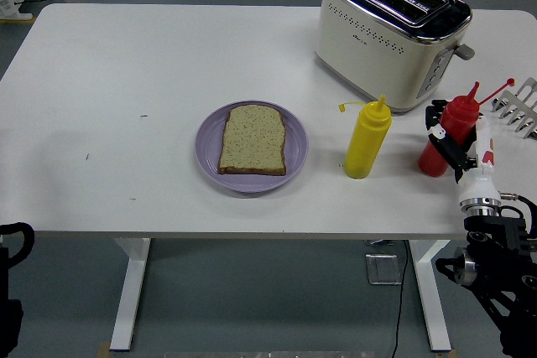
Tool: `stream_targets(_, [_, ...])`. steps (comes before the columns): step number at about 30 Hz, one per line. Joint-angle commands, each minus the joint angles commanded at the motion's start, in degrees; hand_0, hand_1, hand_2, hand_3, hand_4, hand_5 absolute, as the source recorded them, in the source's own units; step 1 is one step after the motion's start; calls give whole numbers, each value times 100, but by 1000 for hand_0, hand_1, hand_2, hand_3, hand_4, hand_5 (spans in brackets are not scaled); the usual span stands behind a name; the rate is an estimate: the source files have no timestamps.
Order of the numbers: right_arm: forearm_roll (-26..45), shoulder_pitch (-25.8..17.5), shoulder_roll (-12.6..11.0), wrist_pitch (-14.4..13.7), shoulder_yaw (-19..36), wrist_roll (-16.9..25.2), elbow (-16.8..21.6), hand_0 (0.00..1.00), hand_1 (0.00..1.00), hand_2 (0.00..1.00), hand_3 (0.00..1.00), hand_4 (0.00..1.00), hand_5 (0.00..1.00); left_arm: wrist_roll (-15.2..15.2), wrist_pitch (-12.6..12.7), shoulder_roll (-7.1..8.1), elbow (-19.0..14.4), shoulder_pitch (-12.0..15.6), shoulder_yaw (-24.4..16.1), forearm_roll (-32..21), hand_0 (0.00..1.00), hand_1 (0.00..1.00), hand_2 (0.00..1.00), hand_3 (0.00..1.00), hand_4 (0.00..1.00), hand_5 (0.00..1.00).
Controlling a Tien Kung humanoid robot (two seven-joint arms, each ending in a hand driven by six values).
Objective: Pick up the cup,pour liquid into bread,place the cup on the desk
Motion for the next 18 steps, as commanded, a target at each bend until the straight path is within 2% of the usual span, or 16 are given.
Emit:
stream_targets(2, [-47, -22, 4, -38, 5, 0, 5, 541, 564, 559, 587, 720, 274, -1, 0, 0, 1, -2, 0, 0, 784, 733, 734, 689, 588, 998])
stream_targets(3, [-61, -29, 5, -48, 7, 0, 7, 669, 646, 649, 720, 733, 258, -1, 0, 0, 1, -3, 1, 0, 785, 733, 736, 689, 588, 998])
stream_targets(8, [-167, -100, 8, -106, 52, 0, 23, 669, 646, 649, 720, 733, 258, -1, -1, 0, -1, -2, 3, 1, 785, 733, 736, 689, 588, 998])
stream_targets(9, [-189, -118, 7, -108, 60, -7, 30, 768, 734, 782, 868, 762, 249, -1, 0, 0, -1, -1, 4, 1, 786, 736, 735, 690, 588, 998])
stream_targets(14, [-273, -177, 0, -89, 72, -64, 53, 768, 734, 782, 868, 762, 249, -2, 1, 0, 1, 4, 7, 1, 786, 736, 735, 690, 588, 998])
stream_targets(15, [-295, -190, 0, -74, 79, -84, 60, 872, 814, 900, 980, 791, 245, -2, 1, 0, 1, 5, 10, 1, 787, 734, 738, 691, 588, 998])
stream_targets(18, [-345, -215, 1, -27, 95, -129, 71, 872, 814, 900, 980, 791, 245, -2, 0, 0, 2, 10, 20, 2, 787, 734, 738, 691, 588, 998])
